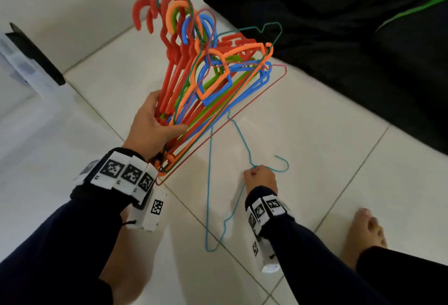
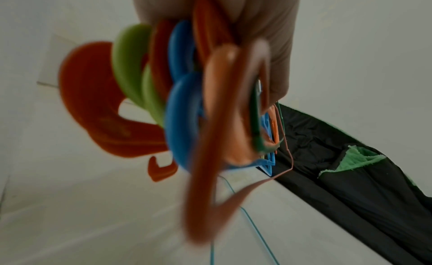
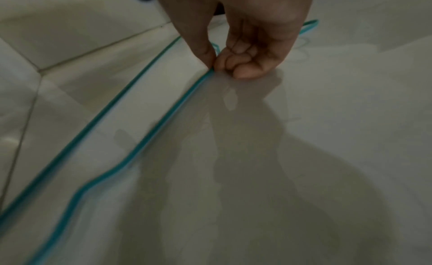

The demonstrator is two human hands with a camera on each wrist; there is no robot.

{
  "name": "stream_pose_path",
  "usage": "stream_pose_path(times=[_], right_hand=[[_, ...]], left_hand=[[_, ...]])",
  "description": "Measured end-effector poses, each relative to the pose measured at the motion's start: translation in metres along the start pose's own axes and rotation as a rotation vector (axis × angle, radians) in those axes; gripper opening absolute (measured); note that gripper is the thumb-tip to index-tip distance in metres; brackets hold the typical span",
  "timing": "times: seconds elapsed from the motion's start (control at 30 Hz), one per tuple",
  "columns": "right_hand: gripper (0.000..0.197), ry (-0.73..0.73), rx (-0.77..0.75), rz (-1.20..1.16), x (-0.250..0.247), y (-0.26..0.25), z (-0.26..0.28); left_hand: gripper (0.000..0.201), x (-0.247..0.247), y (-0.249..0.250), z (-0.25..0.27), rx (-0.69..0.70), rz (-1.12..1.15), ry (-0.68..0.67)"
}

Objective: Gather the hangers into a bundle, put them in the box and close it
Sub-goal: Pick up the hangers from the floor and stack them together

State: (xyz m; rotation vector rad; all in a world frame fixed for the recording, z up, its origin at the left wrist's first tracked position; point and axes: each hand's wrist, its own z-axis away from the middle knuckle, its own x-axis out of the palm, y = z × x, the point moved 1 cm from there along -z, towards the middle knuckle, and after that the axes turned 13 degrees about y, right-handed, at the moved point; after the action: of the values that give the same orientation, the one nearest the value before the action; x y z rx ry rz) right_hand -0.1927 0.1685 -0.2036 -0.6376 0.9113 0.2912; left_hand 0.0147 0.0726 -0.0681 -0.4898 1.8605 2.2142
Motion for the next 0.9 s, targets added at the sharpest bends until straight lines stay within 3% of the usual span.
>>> stream_pose_path(times=[0.17,0.3,0.47,0.57,0.67,0.77,0.9], right_hand=[[0.03,0.019,0.004,0.06,0.0,-0.001,-0.008],[0.031,0.054,-0.038,0.001,-0.028,0.003,-0.026],[0.029,0.312,-0.047,-0.307,-0.096,-0.01,-0.042],[0.028,0.374,-0.217,-0.349,-0.155,-0.032,-0.031],[0.023,0.423,-0.46,-0.221,-0.217,-0.052,-0.018],[0.03,0.555,-0.643,-0.023,-0.271,-0.071,0.004],[0.035,0.645,-0.796,0.128,-0.316,-0.097,0.045]], left_hand=[[0.057,0.003,-0.001,-0.003,-0.013,0.005,-0.022],[0.059,-0.008,0.006,-0.001,-0.016,0.019,-0.017],[0.058,-0.026,0.031,0.008,0.034,0.076,0.021],[0.058,-0.038,0.054,0.017,0.093,0.103,0.043],[0.059,-0.051,0.079,0.026,0.166,0.128,0.066],[0.06,-0.068,0.105,0.038,0.219,0.144,0.067],[0.06,-0.094,0.136,0.062,0.299,0.142,0.111]])
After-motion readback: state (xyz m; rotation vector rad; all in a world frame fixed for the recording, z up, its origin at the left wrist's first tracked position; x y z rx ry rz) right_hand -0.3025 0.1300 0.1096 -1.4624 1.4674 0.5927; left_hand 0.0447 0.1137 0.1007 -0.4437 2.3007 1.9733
